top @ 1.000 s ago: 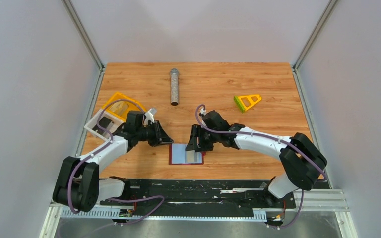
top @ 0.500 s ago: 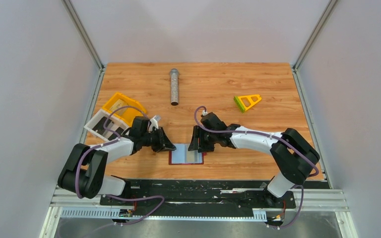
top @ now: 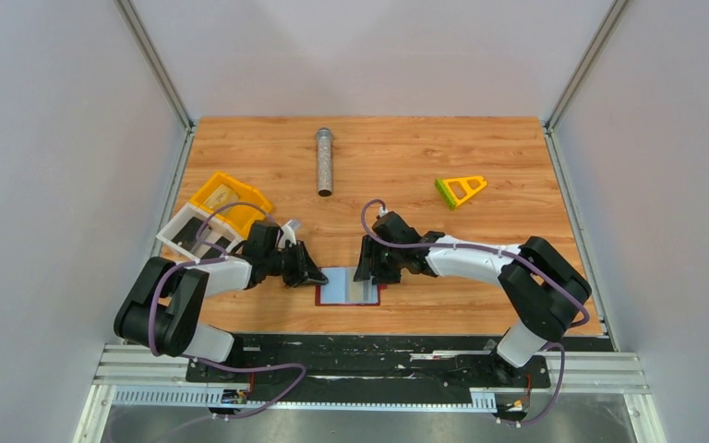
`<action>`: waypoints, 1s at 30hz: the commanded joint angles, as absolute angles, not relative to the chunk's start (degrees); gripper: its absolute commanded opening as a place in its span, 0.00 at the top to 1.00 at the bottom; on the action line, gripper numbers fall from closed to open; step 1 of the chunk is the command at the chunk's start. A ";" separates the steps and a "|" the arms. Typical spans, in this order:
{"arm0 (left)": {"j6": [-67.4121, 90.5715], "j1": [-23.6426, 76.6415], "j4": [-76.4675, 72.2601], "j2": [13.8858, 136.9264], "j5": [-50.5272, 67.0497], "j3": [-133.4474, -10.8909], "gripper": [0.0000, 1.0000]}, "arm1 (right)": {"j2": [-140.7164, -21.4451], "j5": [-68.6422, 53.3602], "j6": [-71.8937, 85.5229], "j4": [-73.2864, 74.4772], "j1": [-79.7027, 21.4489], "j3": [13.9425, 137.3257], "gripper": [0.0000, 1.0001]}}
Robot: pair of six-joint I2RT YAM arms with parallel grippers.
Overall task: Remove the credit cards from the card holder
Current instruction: Remove the credit card from the card holder.
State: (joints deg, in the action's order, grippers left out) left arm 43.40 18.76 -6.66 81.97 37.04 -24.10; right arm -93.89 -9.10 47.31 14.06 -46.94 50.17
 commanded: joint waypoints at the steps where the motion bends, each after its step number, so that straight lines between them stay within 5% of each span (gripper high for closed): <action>1: 41.84 19.07 -7.49 82.36 35.56 -23.26 0.79 | -94.30 -5.29 47.79 16.26 -46.93 50.36 0.46; 30: 42.71 19.16 -10.41 83.20 36.34 -21.01 0.80 | -95.25 -14.45 47.92 6.39 -46.96 49.79 0.48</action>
